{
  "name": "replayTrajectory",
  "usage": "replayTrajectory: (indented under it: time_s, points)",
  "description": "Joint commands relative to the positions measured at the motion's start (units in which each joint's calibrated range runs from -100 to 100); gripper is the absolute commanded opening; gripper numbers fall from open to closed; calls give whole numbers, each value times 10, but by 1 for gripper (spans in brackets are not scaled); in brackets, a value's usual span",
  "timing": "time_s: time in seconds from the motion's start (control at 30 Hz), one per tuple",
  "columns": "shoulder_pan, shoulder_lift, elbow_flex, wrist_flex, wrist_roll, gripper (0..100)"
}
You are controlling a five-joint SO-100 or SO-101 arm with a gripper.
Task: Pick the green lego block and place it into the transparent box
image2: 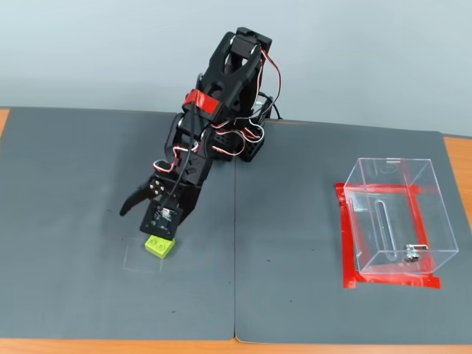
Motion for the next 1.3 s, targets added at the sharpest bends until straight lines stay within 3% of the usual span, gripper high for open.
replayTrajectory:
  time_s: [0.0, 1.27]
  points:
    - [-6, 12, -39, -8, -1, 38]
    - [-5, 198, -104, -8, 3, 37]
